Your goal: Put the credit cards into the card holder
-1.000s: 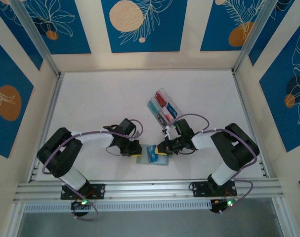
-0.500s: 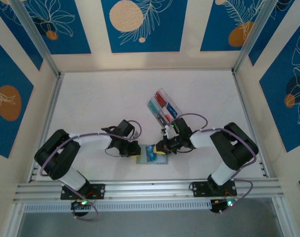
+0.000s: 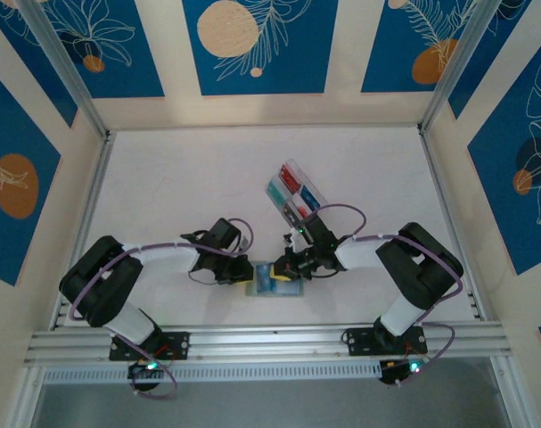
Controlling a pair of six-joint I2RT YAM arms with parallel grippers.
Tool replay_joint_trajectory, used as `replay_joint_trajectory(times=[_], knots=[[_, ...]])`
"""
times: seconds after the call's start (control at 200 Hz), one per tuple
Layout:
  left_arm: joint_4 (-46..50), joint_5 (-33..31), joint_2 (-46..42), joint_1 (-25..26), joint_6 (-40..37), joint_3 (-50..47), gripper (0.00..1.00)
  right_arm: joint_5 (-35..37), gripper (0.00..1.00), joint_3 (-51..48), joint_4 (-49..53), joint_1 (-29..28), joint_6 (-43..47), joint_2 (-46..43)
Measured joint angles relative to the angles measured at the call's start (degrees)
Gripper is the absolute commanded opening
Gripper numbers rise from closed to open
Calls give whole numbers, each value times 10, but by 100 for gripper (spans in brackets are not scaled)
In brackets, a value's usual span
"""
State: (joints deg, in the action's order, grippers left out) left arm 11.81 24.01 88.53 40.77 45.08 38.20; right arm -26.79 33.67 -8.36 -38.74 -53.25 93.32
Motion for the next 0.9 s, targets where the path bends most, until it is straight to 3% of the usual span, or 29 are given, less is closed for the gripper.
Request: replay_joint_trajectory(times=[0.155,0.29,0.425,0.64,0.785,0.9], knots=[[-3,0,-1,0,4,-2,16,22,2,17,0,-22,-9,11],[-2,-1,-2,0,10,-2,16,30,12,30,12,-28,-13,18],[-2,-1,-4,0,10,-2,16,50,33,45,46,-37,-3,17],[6,-1,-11,-2,11,-2,17,104,54,102,181,-45,25,-10],[22,-1,-19,-5,11,-2,17,145,55,133,284,-45,52,-35],[38,-1,-31,-8,11,-2,19,177,36,151,351,-45,73,-62]])
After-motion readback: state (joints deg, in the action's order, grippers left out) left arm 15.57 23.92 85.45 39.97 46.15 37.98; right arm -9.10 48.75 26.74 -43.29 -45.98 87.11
